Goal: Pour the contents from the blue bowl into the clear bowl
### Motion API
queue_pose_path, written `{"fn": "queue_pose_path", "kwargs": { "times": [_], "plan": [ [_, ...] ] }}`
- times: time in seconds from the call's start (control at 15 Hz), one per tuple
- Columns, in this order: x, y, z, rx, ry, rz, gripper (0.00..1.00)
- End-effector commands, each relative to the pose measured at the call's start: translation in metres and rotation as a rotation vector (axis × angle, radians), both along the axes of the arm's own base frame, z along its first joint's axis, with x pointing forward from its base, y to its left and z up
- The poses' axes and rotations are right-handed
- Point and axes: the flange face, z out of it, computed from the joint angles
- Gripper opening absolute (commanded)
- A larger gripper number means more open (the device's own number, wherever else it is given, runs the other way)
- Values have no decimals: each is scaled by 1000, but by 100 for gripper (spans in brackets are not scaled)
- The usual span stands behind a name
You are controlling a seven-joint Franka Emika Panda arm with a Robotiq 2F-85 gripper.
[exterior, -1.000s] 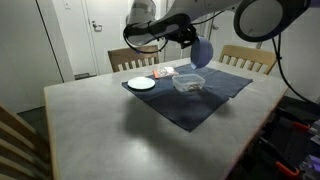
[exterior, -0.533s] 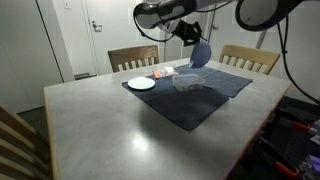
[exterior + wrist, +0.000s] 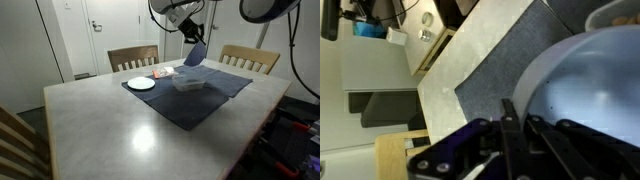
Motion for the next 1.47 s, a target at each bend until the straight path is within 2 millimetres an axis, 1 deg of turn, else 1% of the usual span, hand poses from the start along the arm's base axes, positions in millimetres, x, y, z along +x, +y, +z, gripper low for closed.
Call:
{"fn": "queue_pose_path", "kwargs": {
  "times": [0.0, 0.2, 0.4, 0.8, 1.0, 1.4],
  "plan": [
    [11, -19, 11, 37, -155, -97, 1],
    [16, -33, 16, 32, -240, -174, 1],
    [17, -42, 17, 35, -288, -266, 1],
    [23, -60, 7, 72, -395, -483, 1],
    [25, -72, 3, 70, -435, -568, 1],
    [17, -98, -1, 45, -427, -717, 1]
  ]
}}
